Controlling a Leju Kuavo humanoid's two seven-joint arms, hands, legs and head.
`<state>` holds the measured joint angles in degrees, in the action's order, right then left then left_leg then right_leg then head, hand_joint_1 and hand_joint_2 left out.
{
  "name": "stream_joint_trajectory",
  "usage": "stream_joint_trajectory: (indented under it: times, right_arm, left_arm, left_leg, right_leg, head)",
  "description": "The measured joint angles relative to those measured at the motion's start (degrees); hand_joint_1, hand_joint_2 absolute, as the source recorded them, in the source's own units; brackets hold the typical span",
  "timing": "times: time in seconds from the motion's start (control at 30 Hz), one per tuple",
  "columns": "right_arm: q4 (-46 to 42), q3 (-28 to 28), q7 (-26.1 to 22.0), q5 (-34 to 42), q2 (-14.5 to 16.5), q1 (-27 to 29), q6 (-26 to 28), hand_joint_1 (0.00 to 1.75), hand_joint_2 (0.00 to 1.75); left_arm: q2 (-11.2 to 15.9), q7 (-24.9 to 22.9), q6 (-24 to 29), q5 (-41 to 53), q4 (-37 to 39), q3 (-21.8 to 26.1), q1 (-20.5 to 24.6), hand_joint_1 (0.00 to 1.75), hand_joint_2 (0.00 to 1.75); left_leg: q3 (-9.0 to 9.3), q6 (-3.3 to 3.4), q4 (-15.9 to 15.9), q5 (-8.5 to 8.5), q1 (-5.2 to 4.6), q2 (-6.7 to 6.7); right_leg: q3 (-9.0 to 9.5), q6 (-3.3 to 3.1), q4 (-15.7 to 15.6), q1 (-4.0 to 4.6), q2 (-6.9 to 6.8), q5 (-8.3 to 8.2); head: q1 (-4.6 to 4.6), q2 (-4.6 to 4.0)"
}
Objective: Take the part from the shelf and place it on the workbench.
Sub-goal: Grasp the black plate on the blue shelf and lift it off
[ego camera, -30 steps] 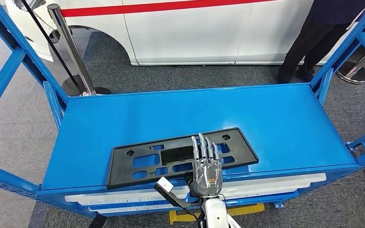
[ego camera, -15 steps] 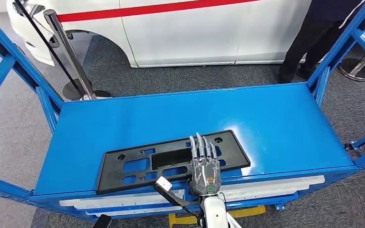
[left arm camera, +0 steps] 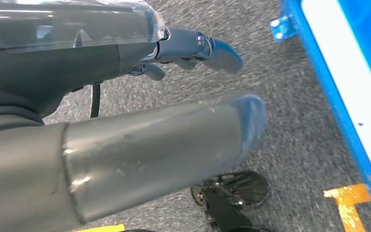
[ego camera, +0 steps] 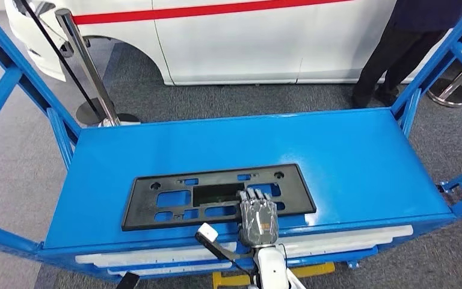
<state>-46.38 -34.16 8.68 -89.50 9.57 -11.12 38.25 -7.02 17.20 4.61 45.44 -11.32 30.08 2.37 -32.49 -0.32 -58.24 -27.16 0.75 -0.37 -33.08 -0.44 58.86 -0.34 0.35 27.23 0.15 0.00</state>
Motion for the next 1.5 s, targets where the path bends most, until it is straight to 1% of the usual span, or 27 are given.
stream_joint_trajectory:
  times: [0.1,0.13,0.17,0.23,0.27,0.33,0.4,0.47,0.53,0.57,0.63,0.67,0.7,0.77,0.83,0.87,0.93,1.0,1.07,1.13,1.17,1.2,1.23,1.27,1.33,1.37,1.5]
  right_arm:
    - [0.0,0.1,0.0,0.0,0.0,0.0,0.0,1.75,1.75]
    - [0.0,0.2,-0.1,0.0,0.0,0.0,0.0,1.75,1.75]
    - [0.2,0.5,-0.3,0.0,0.0,0.0,0.0,1.75,1.75]
    - [0.4,1.1,-0.8,-0.1,0.1,0.2,-0.2,1.75,1.75]
    - [0.5,1.3,-1.0,-0.2,0.1,0.3,-0.2,1.75,1.75]
    - [0.5,1.6,-1.3,-0.2,0.2,0.3,-0.3,1.75,1.75]
    - [0.5,1.9,-1.8,0.0,0.4,0.3,-0.3,1.75,1.75]
    - [0.3,2.4,-2.9,1.1,0.7,0.4,-0.2,1.75,1.75]
    - [-0.6,3.1,-7.1,5.7,1.2,0.8,-0.7,1.75,1.75]
    - [-1.8,3.5,-11.7,10.6,1.4,1.2,-1.9,1.75,1.75]
    - [-6.3,4.0,-23.4,25.6,1.7,2.5,-6.1,1.75,1.75]
    - [-9.3,3.8,-28.5,34.5,1.7,3.2,-8.4,1.75,1.75]
    - [-12.1,3.5,-31.2,42.7,1.8,3.7,-10.2,1.75,1.75]
    - [-16.5,3.0,-31.6,53.5,1.9,4.4,-11.9,1.75,1.75]
    - [-19.4,2.9,-30.6,54.6,1.9,5.0,-12.5,1.75,1.75]
    - [-20.5,3.0,-31.3,54.3,1.8,5.3,-13.3,1.75,1.75]
    - [-22.9,3.4,-35.2,58.6,1.6,6.6,-15.9,1.75,1.75]
    - [-27.2,3.9,-39.4,69.4,1.0,8.7,-19.3,1.75,1.75]
    - [-33.0,4.3,-40.8,79.3,0.4,10.8,-22.1,1.75,1.75]
    - [-38.7,4.6,-40.9,84.6,-0.2,12.8,-23.8,1.75,1.75]
    - [-41.0,4.8,-40.9,85.7,-0.4,13.8,-24.2,1.75,1.75]
    - [-43.1,5.0,-41.0,86.3,-0.6,14.8,-24.4,1.75,1.75]
    - [-44.9,5.1,-41.2,86.7,-0.7,15.7,-24.5,1.75,1.75]
    - [-46.4,5.2,-41.5,87.1,-0.9,16.5,-24.5,1.75,1.75]
    - [-48.5,5.5,-42.2,88.1,-1.0,17.7,-24.6,1.75,1.75]
    - [-49.2,5.6,-42.6,88.5,-1.0,18.3,-24.6,1.75,1.75]
    - [-50.4,6.4,-43.2,89.9,-1.1,20.0,-24.6,1.75,1.75]
  left_arm:
    - [0.0,0.0,0.0,0.0,0.0,0.0,0.0,0.00,0.00]
    - [0.0,0.0,0.0,0.1,0.0,0.0,0.0,0.00,0.00]
    - [0.0,0.1,0.0,0.1,0.0,0.0,0.1,0.00,0.00]
    - [0.0,0.2,0.1,0.3,0.0,0.1,0.1,0.00,0.00]
    - [-0.1,0.2,0.2,0.3,0.0,0.1,0.1,0.00,0.00]
    - [-0.1,0.4,0.1,0.3,0.0,0.1,0.1,0.00,0.00]
    - [-0.2,0.5,0.1,0.3,0.0,0.2,0.1,0.00,0.00]
    - [-0.1,0.5,0.1,0.3,0.0,0.3,0.1,0.00,0.00]
    - [-0.2,0.6,0.2,0.2,0.0,0.5,0.1,0.00,0.00]
    - [-0.2,0.6,0.2,0.1,0.0,0.8,0.1,0.00,0.00]
    - [-0.2,0.7,0.5,-0.2,0.0,1.6,-0.1,0.00,0.00]
    - [-0.2,0.7,0.6,-0.2,0.0,2.2,-0.2,0.00,0.00]
    - [-0.2,0.7,0.6,-0.2,0.0,2.6,-0.2,0.00,0.00]
    - [-0.2,0.7,0.7,-0.2,0.0,3.2,-0.2,0.00,0.00]
    - [-0.2,0.8,0.7,-0.2,0.0,3.6,-0.1,0.00,0.00]
    - [-0.2,0.8,0.7,-0.1,0.0,3.8,-0.1,0.00,0.00]
    - [-0.2,0.8,0.8,0.2,0.0,4.2,0.0,0.00,0.00]
    - [-0.3,0.8,0.9,0.4,0.0,4.6,-0.1,0.00,0.00]
    - [-0.4,0.8,1.2,0.4,0.0,5.3,-0.1,0.00,0.00]
    - [-0.4,0.6,1.4,0.4,0.0,6.0,-0.2,0.00,0.00]
    - [-0.4,0.6,1.5,0.3,0.0,6.4,-0.2,0.00,0.00]
    - [-0.4,0.5,1.5,0.1,0.0,6.7,-0.2,0.00,0.00]
    - [-0.4,0.5,1.6,0.0,0.0,7.1,-0.2,0.00,0.00]
    - [-0.5,0.5,1.7,-0.2,0.0,7.4,-0.2,0.00,0.00]
    - [-0.7,0.5,2.0,-0.3,0.0,8.0,-0.3,0.00,0.00]
    - [-0.8,0.5,2.1,-0.3,0.0,8.3,-0.2,0.00,0.00]
    - [-0.9,0.5,2.4,0.1,0.0,8.8,-0.2,0.00,0.00]
  left_leg:
    - [0.16,0.46,0.4,0.24,0.23,0.04]
    - [0.24,0.90,0.6,0.37,0.36,0.08]
    - [0.35,1.35,0.7,0.46,0.42,0.13]
    - [0.57,1.76,0.7,0.31,0.27,0.11]
    - [0.72,1.69,0.7,0.18,0.20,0.08]
    - [0.80,1.26,0.6,-0.02,0.04,-0.02]
    - [0.81,0.56,0.6,-0.07,-0.04,-0.04]
    - [0.89,-0.14,0.5,-0.39,0.09,-0.01]
    - [-0.35,-0.70,-2.6,-2.63,0.26,0.03]
    - [-1.76,-0.95,-5.9,-4.51,0.38,0.06]
    - [-5.03,-1.41,-13.3,-7.79,0.56,0.07]
    - [-5.82,-1.56,-15.2,-8.06,0.60,0.08]
    - [-5.51,-1.66,-14.7,-7.11,0.62,0.09]
    - [-1.91,-1.72,-7.5,-3.15,0.74,0.17]
    - [1.43,-1.34,-0.7,-0.91,0.64,0.11]
    - [2.05,-1.01,0.8,-0.73,0.52,0.03]
    - [1.93,-0.12,1.0,-0.62,0.34,-0.13]
    - [1.87,0.81,1.3,-0.15,0.50,-0.14]
    - [1.80,1.50,1.6,0.10,0.65,-0.07]
    - [1.70,1.75,1.6,0.01,0.53,0.05]
    - [1.72,1.77,1.6,-0.07,0.47,0.09]
    - [1.80,1.74,1.5,-0.19,0.44,0.09]
    - [1.96,1.66,1.5,-0.35,0.43,0.06]
    - [2.18,1.51,1.4,-0.58,0.43,0.01]
    - [2.41,1.03,1.1,-1.07,0.28,-0.06]
    - [2.40,0.73,1.0,-1.23,0.18,-0.06]
    - [2.24,-0.47,0.5,-2.02,0.32,-0.02]
  right_leg:
    - [0.02,0.36,0.2,-0.03,0.00,0.29]
    - [-0.44,0.59,1.4,-0.06,-0.02,1.20]
    - [-2.27,0.84,5.2,-0.15,-0.04,2.59]
    - [-3.96,0.73,8.4,-0.26,-0.08,2.87]
    - [-3.60,0.44,7.4,-0.21,-0.09,1.92]
    - [-0.74,-0.09,1.3,0.09,-0.11,-0.10]
    - [-0.27,-0.30,0.2,0.42,-0.07,-0.05]
    - [0.03,-0.76,-0.4,0.19,-0.06,-0.31]
    - [0.49,-1.38,-1.2,-0.19,-0.19,-0.63]
    - [0.61,-1.58,-1.3,-0.14,-0.26,-0.65]
    - [0.66,-1.80,-1.3,-0.04,-0.20,-0.57]
    - [0.75,-1.84,-1.3,0.00,-0.12,-0.52]
    - [0.87,-1.79,-1.2,-0.02,-0.04,-0.46]
    - [1.18,-1.49,-1.0,-0.11,0.03,-0.24]
    - [1.19,-0.92,-0.6,0.05,0.13,0.04]
    - [1.09,-0.60,-0.5,0.14,0.20,0.08]
    - [0.91,0.05,-0.6,0.15,0.27,-0.08]
    - [0.42,0.59,0.4,0.01,0.17,0.78]
    - [-1.98,0.92,5.5,-0.13,0.06,4.05]
    - [-5.82,1.15,13.2,-0.20,0.00,7.53]
    - [-7.08,1.23,15.5,-0.26,-0.01,7.99]
    - [-7.35,1.24,15.8,-0.31,-0.01,7.29]
    - [-6.45,1.17,13.7,-0.36,-0.02,5.49]
    - [-4.63,1.02,9.8,-0.40,-0.04,3.12]
    - [-1.21,0.64,2.8,-0.29,-0.02,0.32]
    - [-0.44,0.50,1.0,-0.19,0.02,-0.04]
    - [-0.14,-0.50,0.0,-0.14,0.12,0.09]
  head:
    - [-0.01,0.00]
    - [-0.01,0.00]
    - [-0.01,0.00]
    - [0.00,0.00]
    - [0.00,0.00]
    - [-0.02,0.00]
    - [-0.02,0.00]
    - [-0.01,0.00]
    - [-0.05,0.00]
    - [-0.07,0.00]
    - [-0.08,0.00]
    - [-0.09,0.00]
    - [-0.09,0.00]
    - [-0.09,0.00]
    - [-0.06,0.00]
    - [-0.04,0.00]
    - [0.01,0.00]
    - [0.02,0.00]
    - [0.04,0.00]
    - [0.06,0.00]
    - [0.06,0.00]
    - [0.07,0.00]
    - [0.06,0.00]
    - [0.07,0.00]
    - [0.06,0.00]
    - [0.04,0.00]
    - [0.02,0.00]
